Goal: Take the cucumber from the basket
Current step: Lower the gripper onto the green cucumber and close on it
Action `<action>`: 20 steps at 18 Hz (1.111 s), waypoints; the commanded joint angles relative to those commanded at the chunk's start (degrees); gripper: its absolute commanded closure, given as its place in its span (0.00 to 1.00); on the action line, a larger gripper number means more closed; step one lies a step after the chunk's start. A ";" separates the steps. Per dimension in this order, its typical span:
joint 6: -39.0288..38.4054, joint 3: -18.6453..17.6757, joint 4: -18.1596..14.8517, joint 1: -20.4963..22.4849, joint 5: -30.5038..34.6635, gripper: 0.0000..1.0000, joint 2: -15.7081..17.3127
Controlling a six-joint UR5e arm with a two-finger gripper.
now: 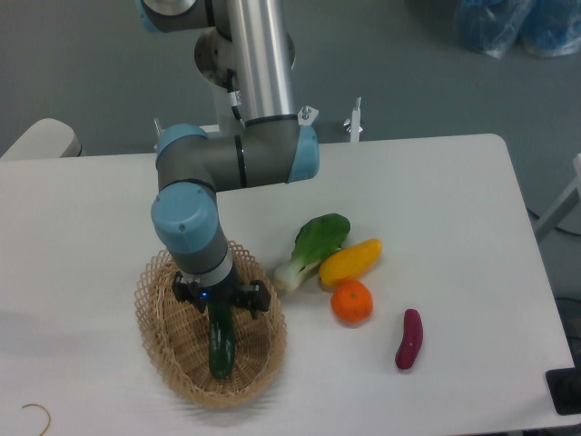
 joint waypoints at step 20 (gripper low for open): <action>0.62 1.05 0.62 -1.32 1.23 0.56 -3.16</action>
